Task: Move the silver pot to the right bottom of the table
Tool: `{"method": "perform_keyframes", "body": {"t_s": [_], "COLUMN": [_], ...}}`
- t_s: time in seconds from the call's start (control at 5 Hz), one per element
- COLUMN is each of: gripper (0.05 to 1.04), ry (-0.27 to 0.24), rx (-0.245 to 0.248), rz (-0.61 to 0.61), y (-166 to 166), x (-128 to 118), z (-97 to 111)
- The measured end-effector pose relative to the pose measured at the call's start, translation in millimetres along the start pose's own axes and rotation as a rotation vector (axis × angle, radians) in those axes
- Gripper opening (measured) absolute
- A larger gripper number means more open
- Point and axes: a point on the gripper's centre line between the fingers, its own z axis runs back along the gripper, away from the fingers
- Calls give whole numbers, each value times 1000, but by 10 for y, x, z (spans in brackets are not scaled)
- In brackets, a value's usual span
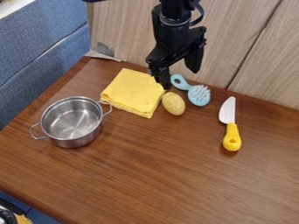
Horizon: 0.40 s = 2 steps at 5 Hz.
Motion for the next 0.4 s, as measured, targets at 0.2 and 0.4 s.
{"method": "perform_keyframes", "body": {"t_s": [0.2, 0.4], "gripper": [1000, 1000], "ry": [11, -16], "rx": [25, 69], "rz": [2, 86], "y": [39, 328], "x": [-20, 183], "z": [-87, -69]}}
